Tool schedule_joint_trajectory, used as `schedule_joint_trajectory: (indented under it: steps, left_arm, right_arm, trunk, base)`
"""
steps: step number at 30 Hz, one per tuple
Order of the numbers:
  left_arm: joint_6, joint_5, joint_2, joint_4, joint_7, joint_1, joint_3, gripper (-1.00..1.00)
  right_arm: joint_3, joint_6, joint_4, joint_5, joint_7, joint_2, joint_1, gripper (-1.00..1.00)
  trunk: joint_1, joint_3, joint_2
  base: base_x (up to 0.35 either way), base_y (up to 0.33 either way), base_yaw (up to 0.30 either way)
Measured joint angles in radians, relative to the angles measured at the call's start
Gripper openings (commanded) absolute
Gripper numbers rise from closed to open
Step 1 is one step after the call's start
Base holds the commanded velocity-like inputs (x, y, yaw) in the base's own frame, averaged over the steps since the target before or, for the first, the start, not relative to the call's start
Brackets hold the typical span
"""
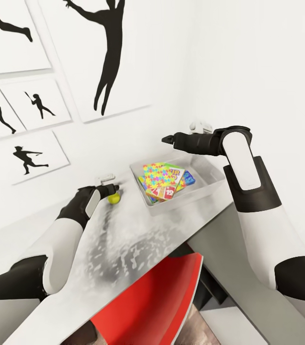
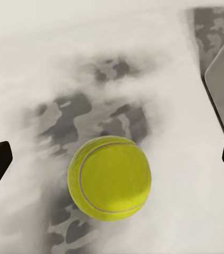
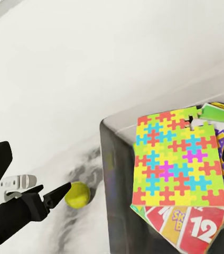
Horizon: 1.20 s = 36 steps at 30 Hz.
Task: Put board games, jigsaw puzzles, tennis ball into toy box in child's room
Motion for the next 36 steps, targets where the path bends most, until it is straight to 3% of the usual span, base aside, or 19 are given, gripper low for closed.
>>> schedule_joint_trajectory:
  steps: [36]
  left_arm:
    - [-0.013, -0.003, -0.005, -0.001, 0.011, -0.033, 0.000, 1.00]
  right_arm:
    - [0.002, 0.000, -0.001, 0.000, 0.000, 0.000, 0.000, 1.00]
  trunk:
    - [0.000, -0.058, 0.000]
  base:
    - [0.000, 0.000, 0.000]
